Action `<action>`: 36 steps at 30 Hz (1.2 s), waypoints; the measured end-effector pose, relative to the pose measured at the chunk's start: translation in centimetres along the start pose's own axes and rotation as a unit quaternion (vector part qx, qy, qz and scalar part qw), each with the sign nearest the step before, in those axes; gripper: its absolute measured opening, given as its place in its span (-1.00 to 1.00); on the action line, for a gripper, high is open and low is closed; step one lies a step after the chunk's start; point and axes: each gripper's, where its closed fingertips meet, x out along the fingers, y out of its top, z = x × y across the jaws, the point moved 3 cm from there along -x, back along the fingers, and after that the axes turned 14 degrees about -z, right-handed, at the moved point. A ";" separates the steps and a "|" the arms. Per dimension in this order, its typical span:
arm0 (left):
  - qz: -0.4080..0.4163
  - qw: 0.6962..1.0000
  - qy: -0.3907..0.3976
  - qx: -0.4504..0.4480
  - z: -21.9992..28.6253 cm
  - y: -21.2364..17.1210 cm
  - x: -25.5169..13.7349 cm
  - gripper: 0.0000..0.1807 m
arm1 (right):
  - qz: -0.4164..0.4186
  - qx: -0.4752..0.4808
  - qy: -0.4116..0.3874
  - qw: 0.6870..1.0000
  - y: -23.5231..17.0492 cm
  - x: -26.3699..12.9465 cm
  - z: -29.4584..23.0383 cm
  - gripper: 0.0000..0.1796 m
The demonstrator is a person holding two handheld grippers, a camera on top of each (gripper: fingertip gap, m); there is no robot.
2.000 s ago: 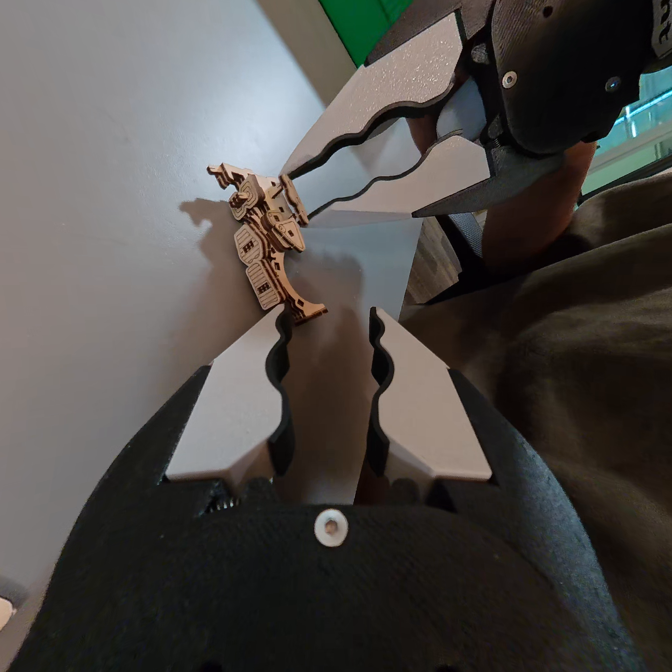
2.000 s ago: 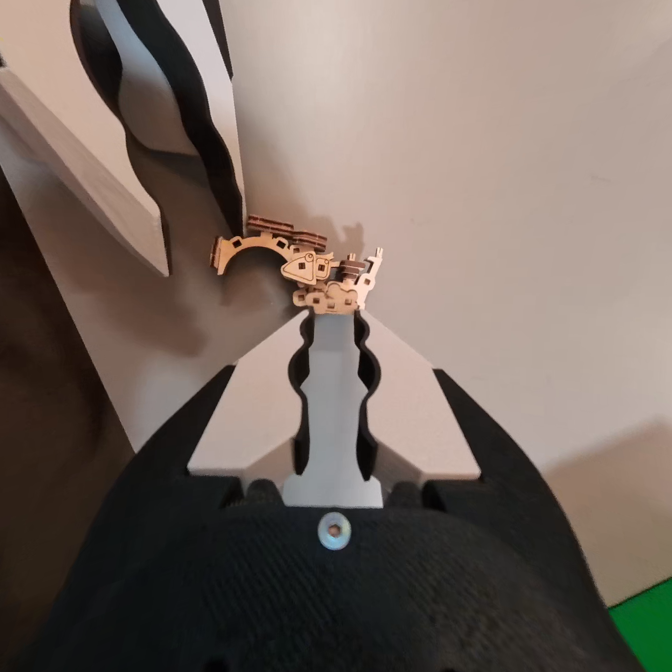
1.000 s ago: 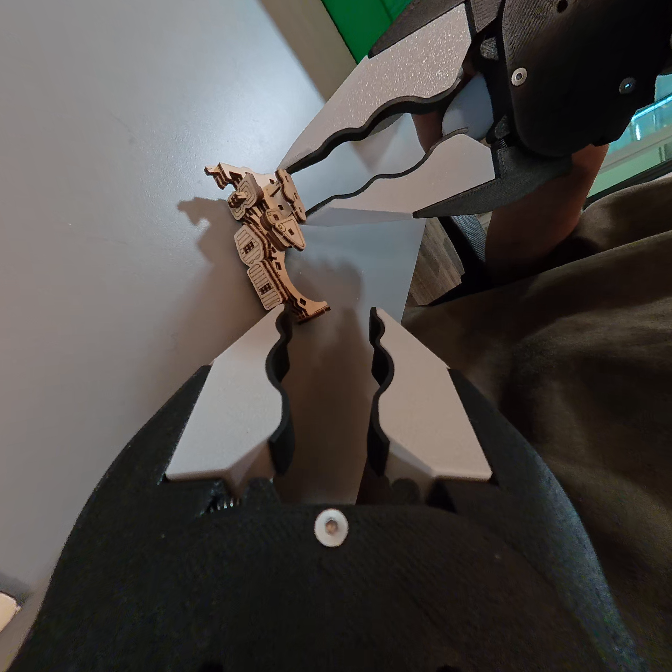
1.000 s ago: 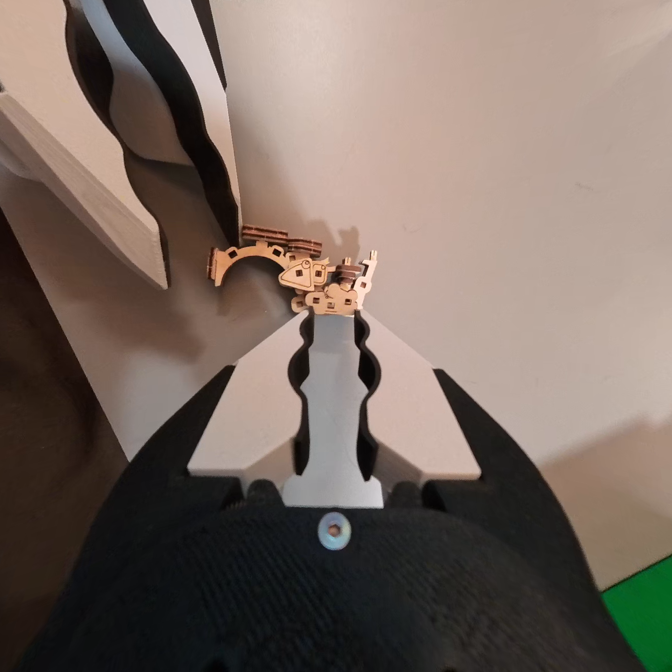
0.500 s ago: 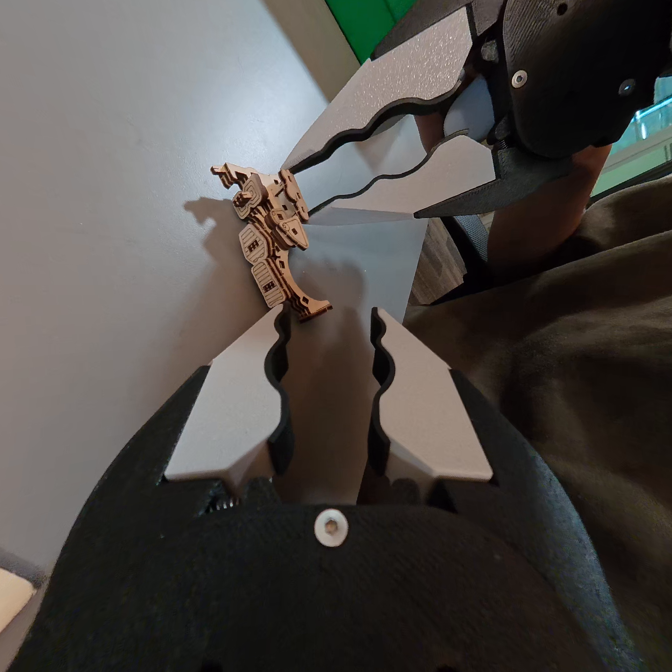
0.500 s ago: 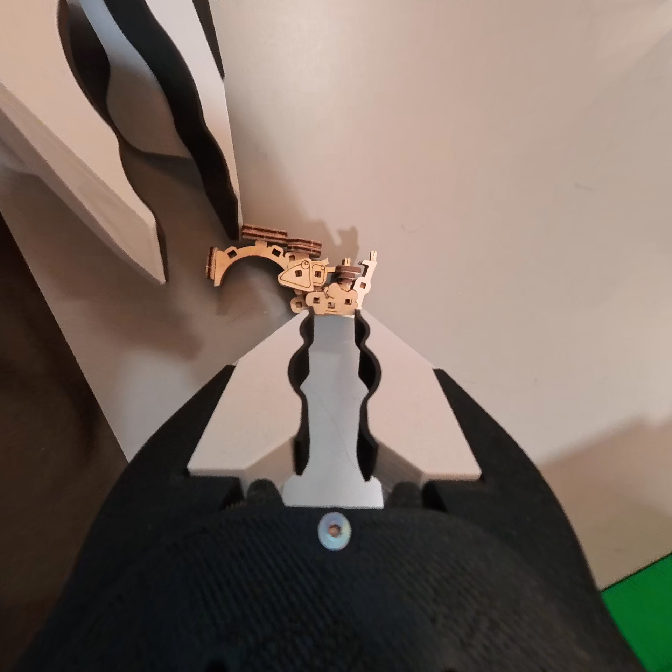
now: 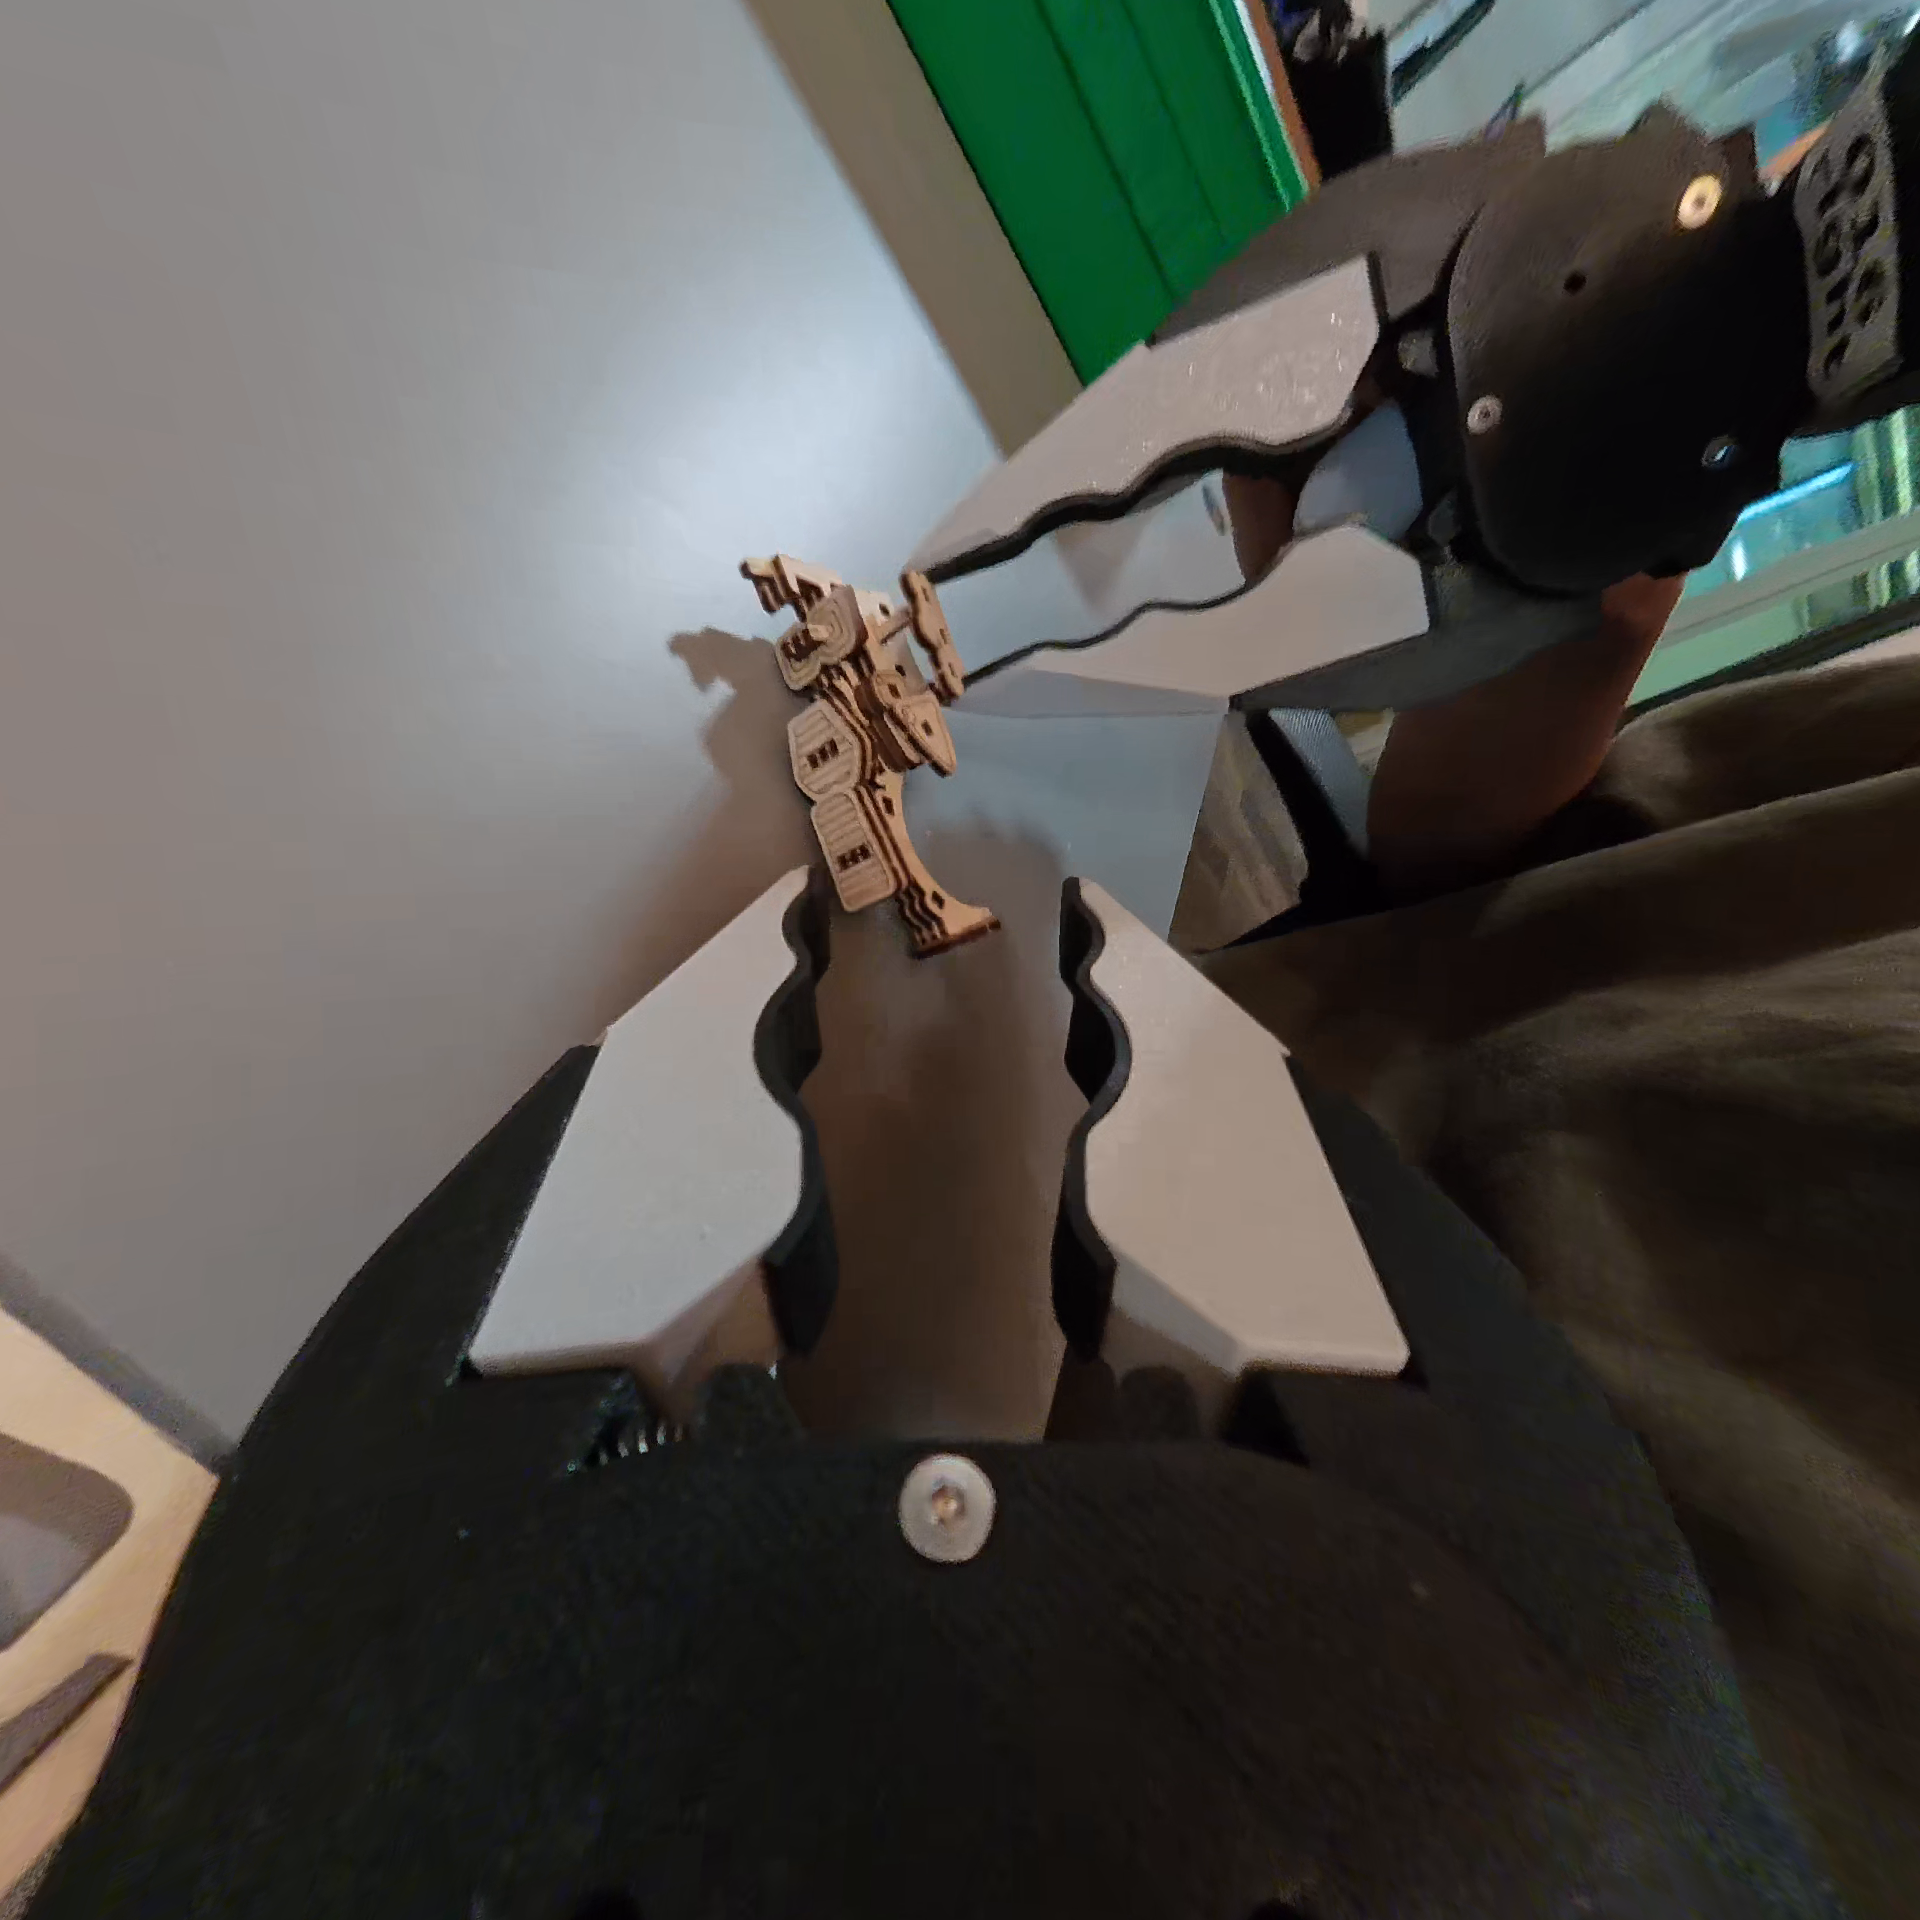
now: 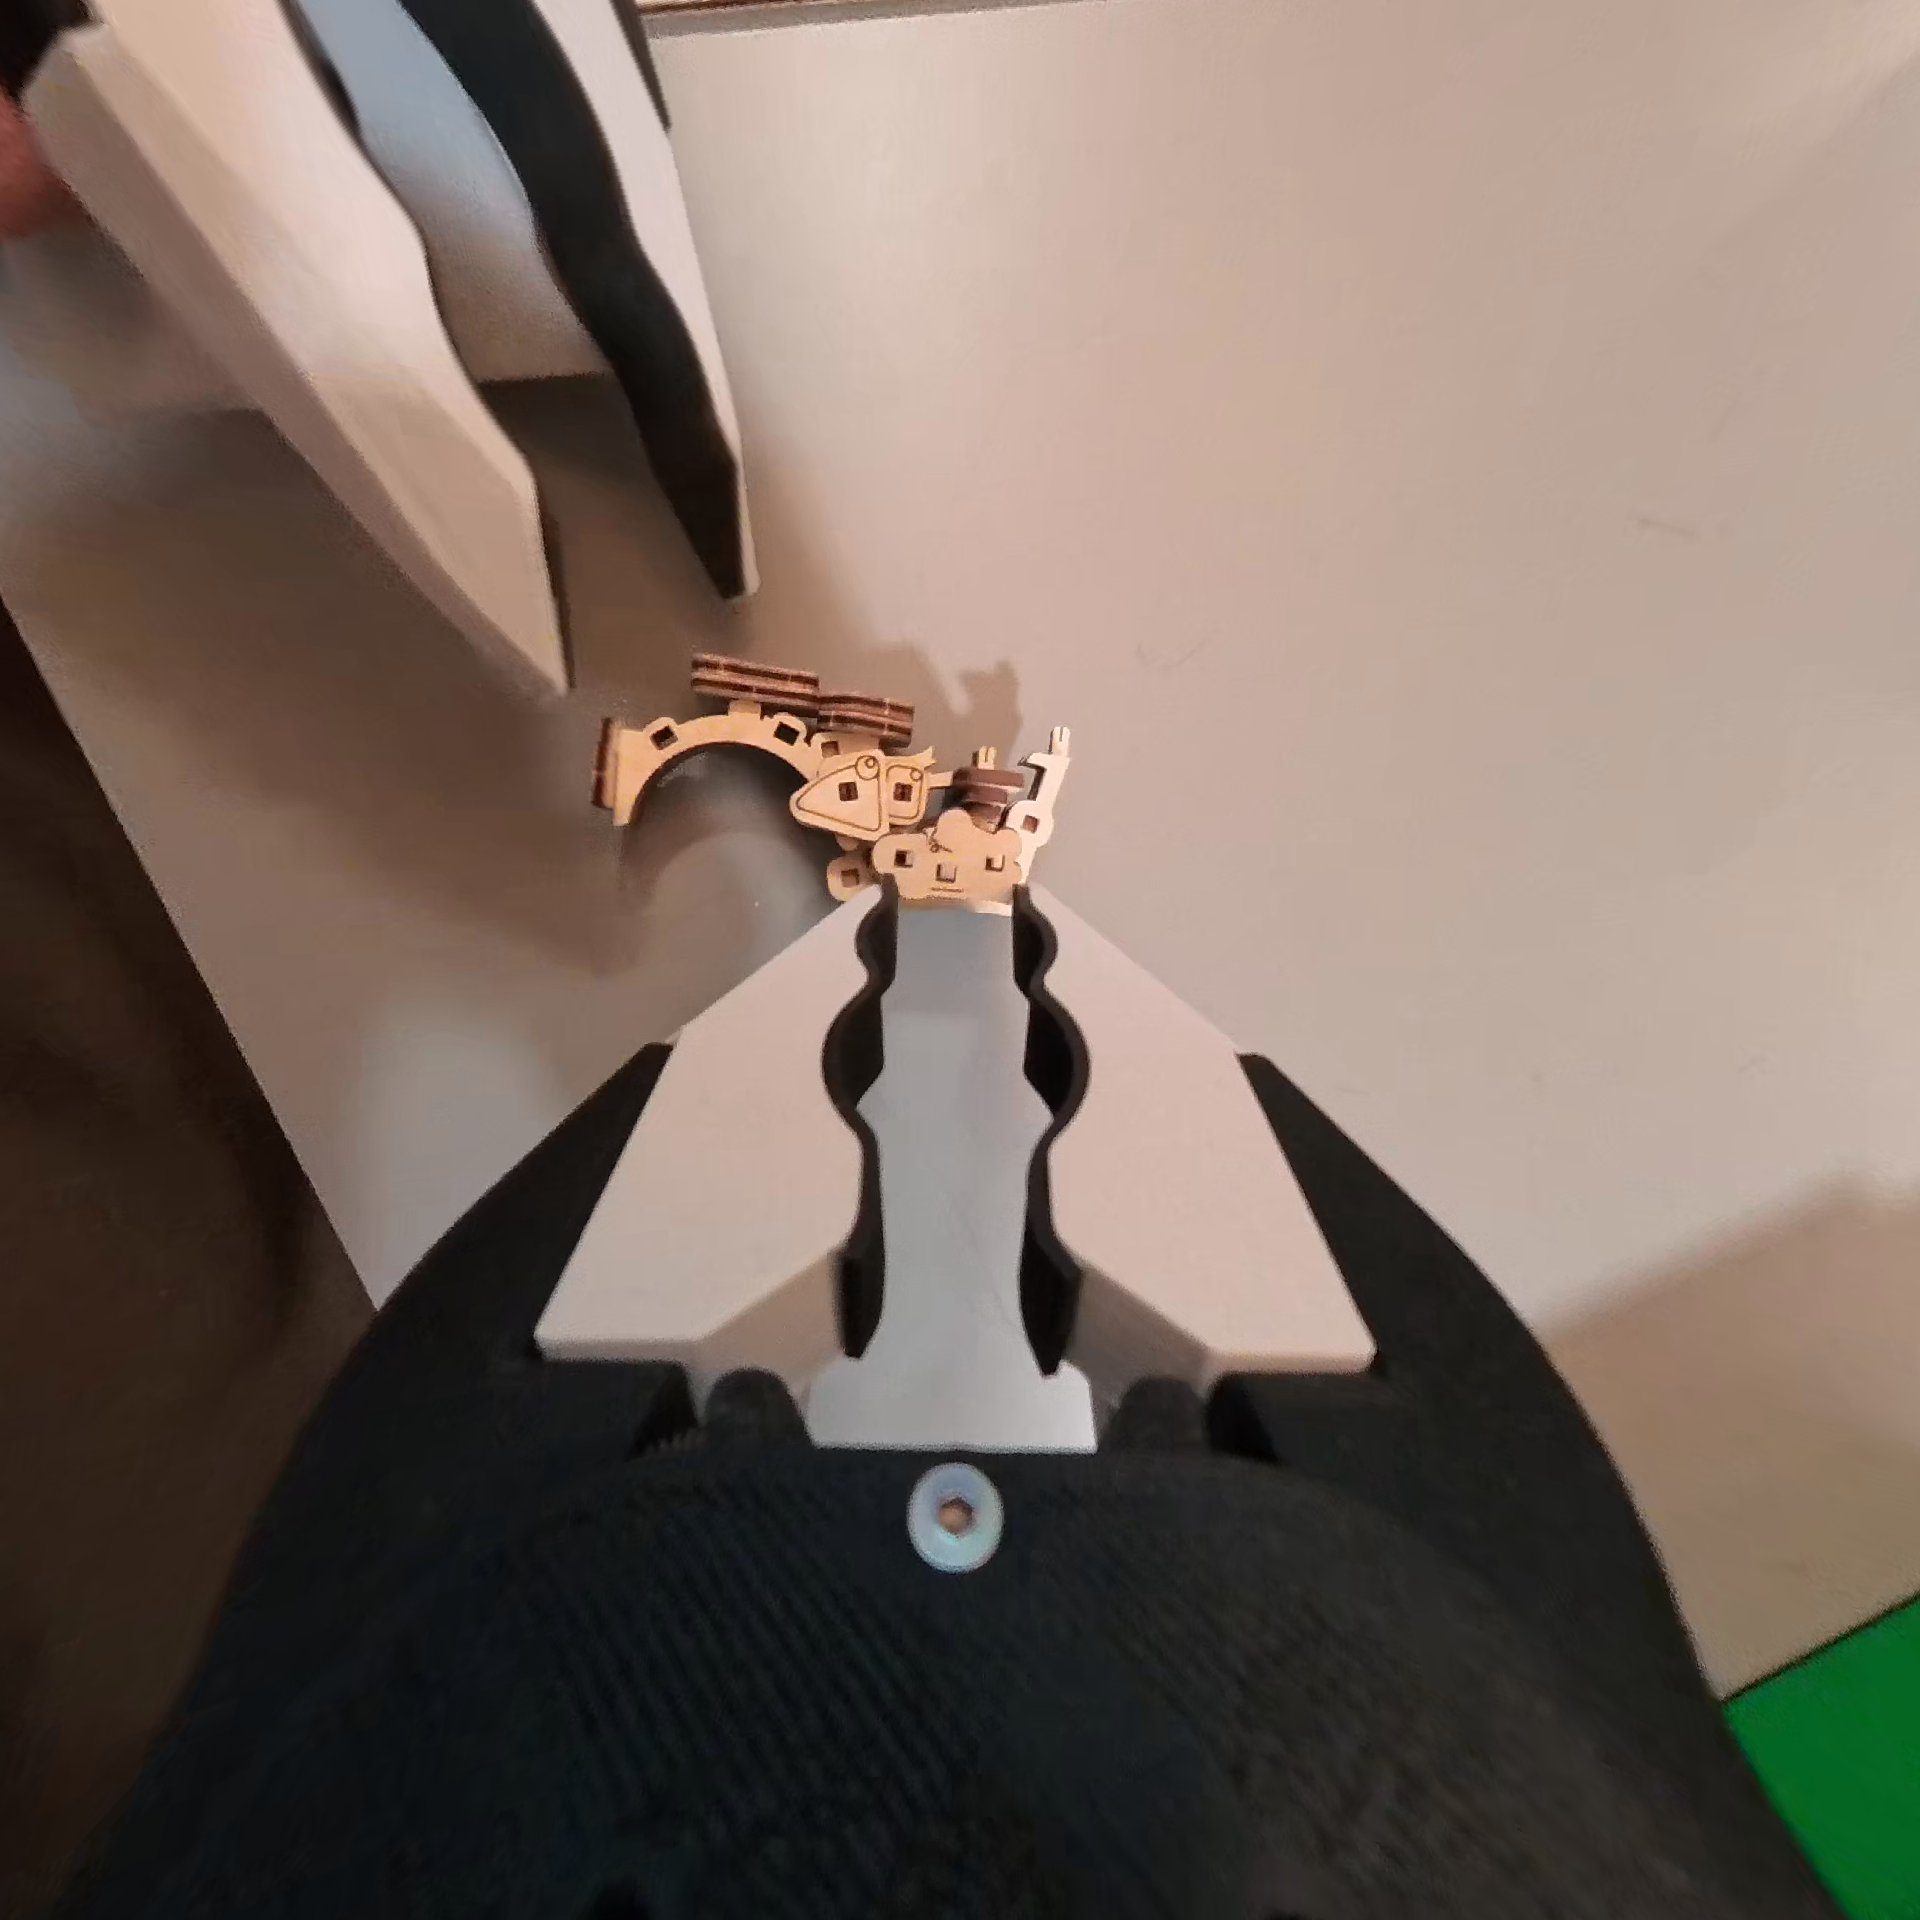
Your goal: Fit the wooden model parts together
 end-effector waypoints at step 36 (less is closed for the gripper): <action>0.018 0.991 0.125 0.052 -1.0 2.1 2.7 -0.68 | -0.025 0.003 0.003 1.000 -0.1 0.3 0.2 -0.77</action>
